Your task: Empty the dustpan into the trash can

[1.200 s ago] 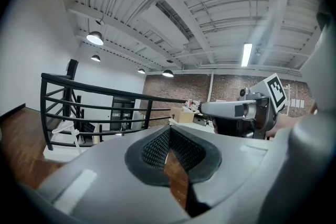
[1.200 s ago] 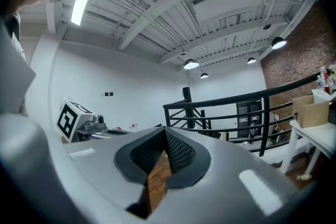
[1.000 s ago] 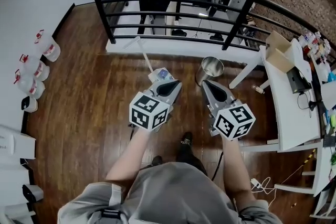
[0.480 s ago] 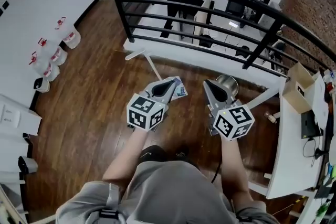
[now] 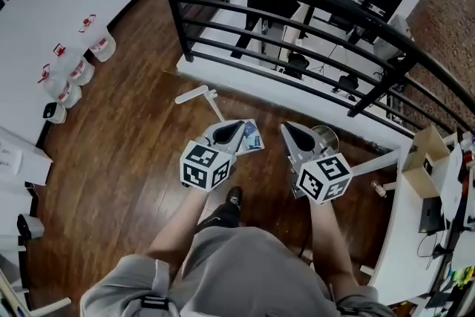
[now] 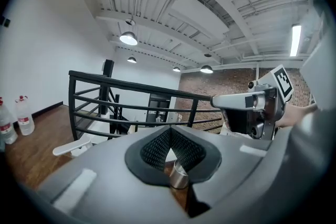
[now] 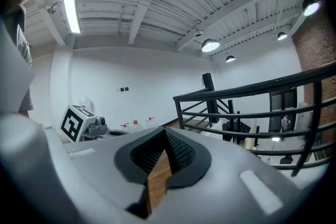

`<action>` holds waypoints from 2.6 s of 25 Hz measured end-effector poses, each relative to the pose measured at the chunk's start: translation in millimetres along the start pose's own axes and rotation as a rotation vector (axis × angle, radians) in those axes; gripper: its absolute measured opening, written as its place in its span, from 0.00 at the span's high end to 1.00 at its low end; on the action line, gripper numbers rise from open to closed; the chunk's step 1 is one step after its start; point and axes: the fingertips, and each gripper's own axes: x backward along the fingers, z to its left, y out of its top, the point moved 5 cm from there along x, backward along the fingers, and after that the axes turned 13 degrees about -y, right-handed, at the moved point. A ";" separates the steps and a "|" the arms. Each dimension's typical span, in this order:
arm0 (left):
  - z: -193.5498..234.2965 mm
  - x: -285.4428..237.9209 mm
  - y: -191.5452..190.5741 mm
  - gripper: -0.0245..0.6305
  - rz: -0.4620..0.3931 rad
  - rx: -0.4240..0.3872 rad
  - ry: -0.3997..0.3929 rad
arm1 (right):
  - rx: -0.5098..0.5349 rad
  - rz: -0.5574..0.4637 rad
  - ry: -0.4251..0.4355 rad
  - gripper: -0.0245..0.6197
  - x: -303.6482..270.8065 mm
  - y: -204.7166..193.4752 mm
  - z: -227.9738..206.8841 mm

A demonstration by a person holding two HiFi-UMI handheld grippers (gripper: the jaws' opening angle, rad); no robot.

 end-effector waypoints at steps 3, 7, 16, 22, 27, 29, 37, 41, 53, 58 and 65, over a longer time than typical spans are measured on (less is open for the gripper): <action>27.0 -18.6 8.7 0.96 -0.011 0.000 -0.011 | 0.013 0.007 -0.006 0.96 -31.2 8.4 -11.4; 55.1 -37.6 9.9 0.96 0.004 0.022 -0.008 | 0.013 0.020 -0.015 0.96 -64.6 15.0 -22.4; 123.6 -39.6 -28.9 0.96 0.050 0.059 0.231 | -0.026 0.085 0.084 0.96 -116.2 2.5 -21.8; 172.2 -34.4 -87.2 0.91 0.102 0.164 0.374 | -0.043 0.134 0.129 0.96 -134.4 -13.6 -17.7; 210.7 -50.4 -119.9 0.65 0.125 0.206 0.412 | -0.054 0.163 0.117 0.96 -143.8 -29.3 -21.4; 224.2 -58.0 -128.9 0.61 0.134 0.223 0.426 | -0.054 0.179 0.102 0.96 -143.8 -32.5 -24.3; 260.3 -81.8 -137.2 0.52 0.129 0.203 0.455 | -0.061 0.241 0.024 0.96 -141.1 -48.8 -44.0; 267.7 -91.9 -134.0 0.53 0.119 0.157 0.446 | -0.060 0.263 -0.008 0.96 -137.5 -52.3 -51.2; 264.5 -105.7 -115.4 0.67 0.136 0.027 0.418 | -0.068 0.255 -0.077 0.96 -124.9 -48.2 -68.5; 250.5 -108.7 -67.6 0.67 0.081 -0.101 0.345 | -0.069 0.228 -0.090 0.96 -118.8 -43.0 -71.1; 214.7 -96.5 21.6 0.68 -0.009 -0.235 0.223 | -0.064 0.169 -0.103 0.96 -106.1 -25.2 -72.6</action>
